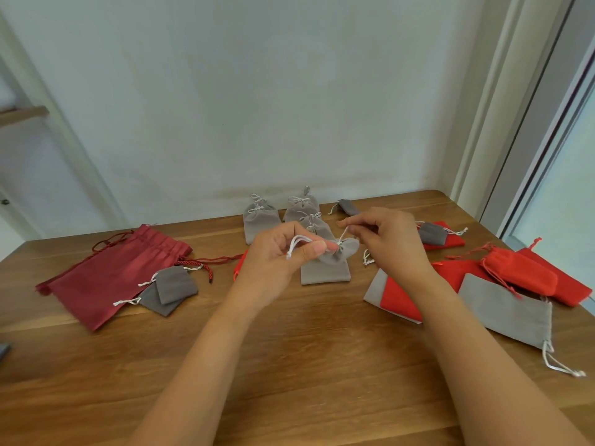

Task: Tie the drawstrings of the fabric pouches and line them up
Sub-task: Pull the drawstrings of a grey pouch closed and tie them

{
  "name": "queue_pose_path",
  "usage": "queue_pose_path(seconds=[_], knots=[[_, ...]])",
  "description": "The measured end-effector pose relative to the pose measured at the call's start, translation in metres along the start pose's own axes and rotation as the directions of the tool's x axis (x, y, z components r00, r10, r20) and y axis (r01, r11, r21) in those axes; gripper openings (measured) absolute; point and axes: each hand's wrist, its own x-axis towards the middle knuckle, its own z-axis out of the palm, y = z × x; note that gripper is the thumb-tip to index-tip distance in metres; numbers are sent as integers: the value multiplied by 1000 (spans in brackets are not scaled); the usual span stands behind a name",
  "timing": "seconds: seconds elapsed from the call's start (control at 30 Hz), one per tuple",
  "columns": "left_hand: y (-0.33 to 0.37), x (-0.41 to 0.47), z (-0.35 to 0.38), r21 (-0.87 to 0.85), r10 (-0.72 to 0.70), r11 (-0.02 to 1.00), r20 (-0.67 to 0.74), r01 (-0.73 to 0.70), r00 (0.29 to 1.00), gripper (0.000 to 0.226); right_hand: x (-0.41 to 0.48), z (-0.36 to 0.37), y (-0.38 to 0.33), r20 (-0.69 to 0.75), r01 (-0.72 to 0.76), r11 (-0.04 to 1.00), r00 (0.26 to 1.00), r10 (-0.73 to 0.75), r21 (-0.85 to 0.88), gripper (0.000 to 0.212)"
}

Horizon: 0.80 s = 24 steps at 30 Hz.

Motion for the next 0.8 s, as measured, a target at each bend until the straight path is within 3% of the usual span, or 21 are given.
queue_pose_path(seconds=[0.17, 0.3, 0.43, 0.6, 0.8], knots=[[0, 3, -6, -221, -114, 970, -57, 99, 992, 20, -2, -2, -8, 59, -66, 976, 997, 55, 209, 25], [-7, 5, -10, -4, -225, 973, -191, 229, 955, 24, -5, 4, -20, 106, -95, 920, 993, 59, 380, 22], [-11, 5, -12, 176, -312, 924, -165, 340, 936, 29, -10, 8, -28, 186, -78, 917, 983, 4, 391, 16], [0, 2, -6, 198, -355, 918, 26, 343, 935, 26, -11, 11, -33, 240, -171, 892, 968, 74, 417, 15], [8, -3, 0, 218, -218, 953, 9, 211, 976, 17, -9, 6, -34, 277, -235, 889, 952, 129, 393, 14]])
